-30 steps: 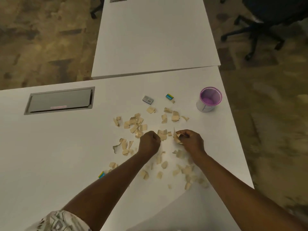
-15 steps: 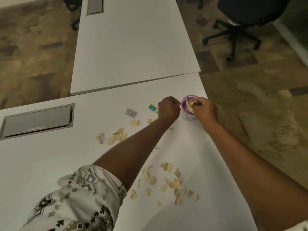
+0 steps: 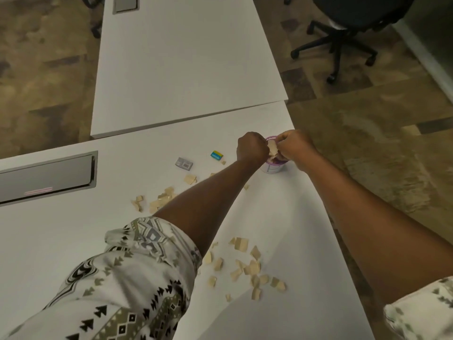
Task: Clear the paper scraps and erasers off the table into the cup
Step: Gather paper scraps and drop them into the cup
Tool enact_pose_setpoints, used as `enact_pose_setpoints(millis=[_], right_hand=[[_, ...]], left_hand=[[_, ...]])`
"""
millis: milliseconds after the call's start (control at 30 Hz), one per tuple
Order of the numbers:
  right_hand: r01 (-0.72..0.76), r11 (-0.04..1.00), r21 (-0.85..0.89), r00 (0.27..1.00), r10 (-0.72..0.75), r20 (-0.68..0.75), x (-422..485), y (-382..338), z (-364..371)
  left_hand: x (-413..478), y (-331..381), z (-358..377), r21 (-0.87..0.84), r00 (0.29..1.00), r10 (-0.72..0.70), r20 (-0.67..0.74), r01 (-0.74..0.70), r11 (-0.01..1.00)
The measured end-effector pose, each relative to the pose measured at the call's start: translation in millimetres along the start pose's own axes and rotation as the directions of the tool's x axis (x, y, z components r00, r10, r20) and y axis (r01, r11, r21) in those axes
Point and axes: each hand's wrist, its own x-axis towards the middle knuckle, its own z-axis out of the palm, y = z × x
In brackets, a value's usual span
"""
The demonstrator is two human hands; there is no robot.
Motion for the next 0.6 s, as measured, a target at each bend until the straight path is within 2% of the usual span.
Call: enact_pose_setpoints(millis=[100,200,300,500,600], right_hand=[[-0.027,0.999,0.024,1.0,0.028,-0.015,-4.6,-2.0,-0.8],[-0.014,1.0,-0.016,0.992,0.012,-0.127,-15.1,-3.9,0.8],[0.035,0.997,0.065,0.985,-0.023,-0.169,-33.8,2.1,2.2],[0.036,0.998,0.059,0.997,-0.032,-0.071,-103.7,51.8,35.9],[0.011,0.999,-0.047,1.0,-0.01,0.021,-142.7,82.9,65.5]], left_hand=[[-1.8,-0.7,-2.8,0.014,1.0,0.02,-0.019,-0.02,1.0],[-7.9,-4.5,-6.9,0.013,0.999,0.035,-0.026,-0.035,0.999],[-24.1,-12.5,-13.8,0.009,0.997,0.064,-0.047,-0.064,0.998],[-85.2,-65.3,-25.6,0.033,0.997,0.074,-0.002,-0.074,0.997],[-120.5,-107.9,-27.6,0.071,0.995,0.089,0.048,-0.092,0.993]])
